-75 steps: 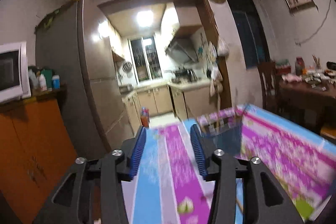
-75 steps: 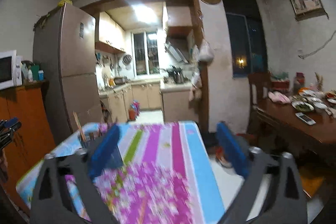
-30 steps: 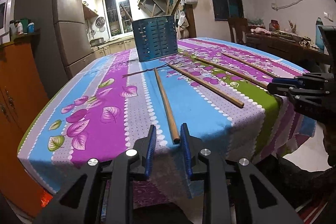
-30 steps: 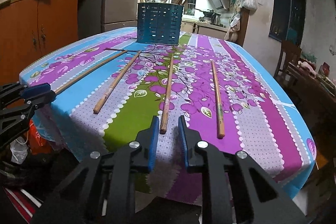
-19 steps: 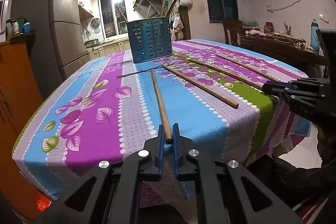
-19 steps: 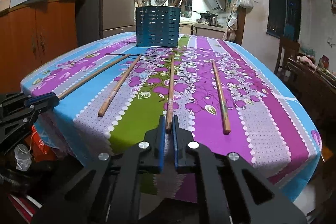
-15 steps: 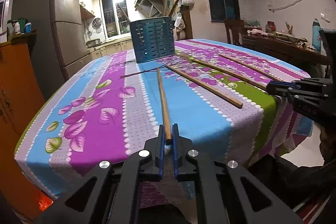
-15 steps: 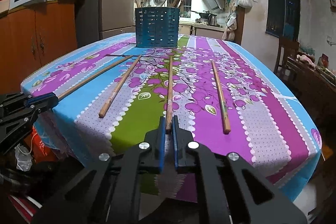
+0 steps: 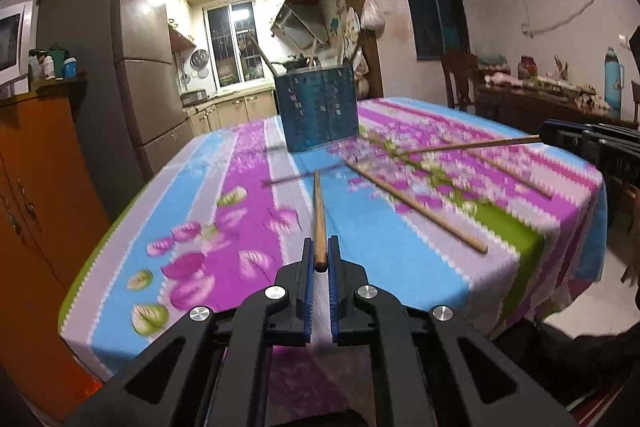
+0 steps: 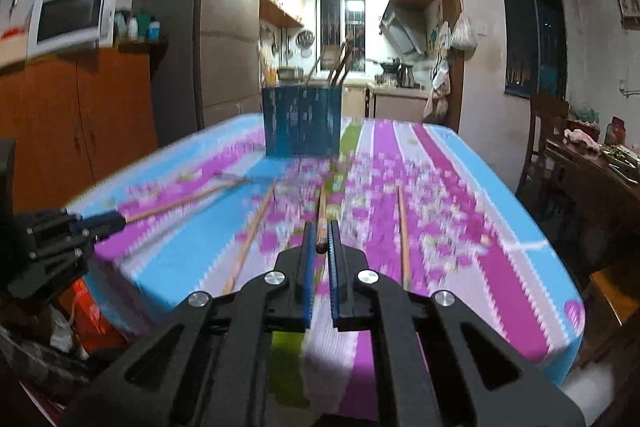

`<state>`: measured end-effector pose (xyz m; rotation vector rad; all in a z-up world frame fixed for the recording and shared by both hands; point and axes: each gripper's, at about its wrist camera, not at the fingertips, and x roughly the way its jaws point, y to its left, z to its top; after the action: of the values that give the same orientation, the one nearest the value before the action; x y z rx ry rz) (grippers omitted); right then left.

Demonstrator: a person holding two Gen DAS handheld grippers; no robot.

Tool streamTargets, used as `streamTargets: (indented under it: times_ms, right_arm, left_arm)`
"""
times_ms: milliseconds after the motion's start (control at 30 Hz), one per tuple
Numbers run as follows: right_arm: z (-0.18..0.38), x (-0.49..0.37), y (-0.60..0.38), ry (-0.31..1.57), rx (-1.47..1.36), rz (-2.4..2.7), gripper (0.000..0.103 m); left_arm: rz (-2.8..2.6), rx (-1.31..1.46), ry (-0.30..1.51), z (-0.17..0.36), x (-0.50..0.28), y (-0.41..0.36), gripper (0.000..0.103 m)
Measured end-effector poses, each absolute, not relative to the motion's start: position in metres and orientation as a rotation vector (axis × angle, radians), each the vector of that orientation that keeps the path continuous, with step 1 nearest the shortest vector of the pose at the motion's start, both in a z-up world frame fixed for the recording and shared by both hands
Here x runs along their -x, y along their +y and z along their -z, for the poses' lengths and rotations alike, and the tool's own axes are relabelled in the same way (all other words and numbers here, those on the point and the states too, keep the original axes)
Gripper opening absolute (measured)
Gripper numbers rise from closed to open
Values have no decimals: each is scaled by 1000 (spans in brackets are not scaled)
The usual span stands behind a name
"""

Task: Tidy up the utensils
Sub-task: 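Close the left tool on a wooden chopstick while the right tool grasps another, then carry the left tool's chopstick to the blue holder while the right tool carries its own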

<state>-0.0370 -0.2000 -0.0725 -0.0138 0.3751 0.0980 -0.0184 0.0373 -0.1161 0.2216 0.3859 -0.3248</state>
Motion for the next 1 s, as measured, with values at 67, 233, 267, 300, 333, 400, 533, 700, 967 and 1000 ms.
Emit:
streamTargets:
  times_ms: [67,233,267,300,333,400,533,700,967,1000]
  right_arm:
    - [56,32,-206,346,0,-112,5]
    - [22,18,-212,283,-5,-138,5]
    - [16,15,-212,274,-1,-143,5]
    - [11,11,-212,264,2,-147,5]
    - [6,8,-213,257,5,-150,5]
    - [-4,1,-213,245,6,-158,5]
    - [-25,-19,-217,229,-6,-174,5]
    - [-40,-35,-219,231,-25,-185,5]
    - [-56,-44,-216,218,-31,-204,5]
    - [-58,-45,-216,219,-33,-209,5]
  left_arm:
    - [335,-197,371,102,15,42,8]
    - [371,-139,342,61,3,52,8]
    - [378,-131,333,51,-1,54,8]
    - [382,-125,326,44,-3,56,8]
    - [388,-119,321,37,-6,57,8]
    - [396,-108,308,22,-14,60,8]
    - [411,-92,294,-3,-34,60,8]
    - [448,-62,307,-24,-57,57,8]
    - [489,-53,287,-51,-72,47,7]
    - [489,-55,282,-55,-73,45,7]
